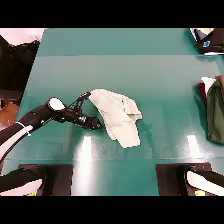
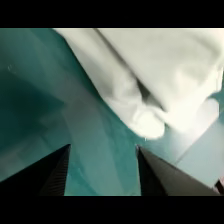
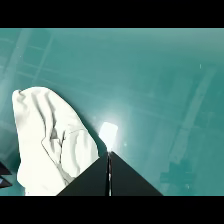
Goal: Fold the shirts.
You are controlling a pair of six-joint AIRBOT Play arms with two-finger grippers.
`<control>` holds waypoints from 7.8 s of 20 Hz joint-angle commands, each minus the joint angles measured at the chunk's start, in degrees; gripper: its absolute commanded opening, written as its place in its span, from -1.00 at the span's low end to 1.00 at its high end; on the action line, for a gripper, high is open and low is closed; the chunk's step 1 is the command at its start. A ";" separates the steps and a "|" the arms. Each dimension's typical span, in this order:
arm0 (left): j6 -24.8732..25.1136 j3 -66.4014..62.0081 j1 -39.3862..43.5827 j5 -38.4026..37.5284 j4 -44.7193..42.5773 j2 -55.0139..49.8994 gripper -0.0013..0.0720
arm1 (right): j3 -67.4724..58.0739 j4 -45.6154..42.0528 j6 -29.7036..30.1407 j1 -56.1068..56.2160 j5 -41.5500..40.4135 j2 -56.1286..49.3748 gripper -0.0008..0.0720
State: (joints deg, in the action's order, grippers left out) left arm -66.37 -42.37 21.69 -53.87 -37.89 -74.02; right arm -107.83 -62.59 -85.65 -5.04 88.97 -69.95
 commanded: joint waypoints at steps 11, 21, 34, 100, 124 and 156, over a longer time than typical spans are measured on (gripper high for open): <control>1.84 1.88 5.09 18.97 7.06 -0.02 0.39 | -0.02 0.09 -1.97 0.20 0.17 0.00 -0.93; 1.14 1.88 5.11 20.41 9.62 -0.37 0.31 | -0.02 -0.07 -1.97 3.21 0.00 -0.02 -0.93; -1.11 -10.71 4.92 2.91 -4.76 -3.52 -0.89 | 10.34 -0.44 -1.92 9.16 6.73 2.27 -0.93; -13.16 -48.04 4.92 -25.07 -52.28 -3.87 -0.89 | 20.65 9.81 -0.74 -12.35 -4.74 1.09 -0.94; -13.22 -48.11 4.94 -21.59 -52.72 -7.28 -0.89 | 80.02 0.04 -14.75 9.16 -31.93 20.85 0.05; -13.20 -63.73 4.94 -21.75 -53.40 1.51 -0.89 | 67.76 3.98 -17.59 7.30 -37.33 41.18 -0.95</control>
State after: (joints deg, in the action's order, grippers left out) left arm -79.59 -99.18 26.63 -75.83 -91.05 -75.42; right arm -33.10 -58.67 -104.49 4.08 50.15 -31.51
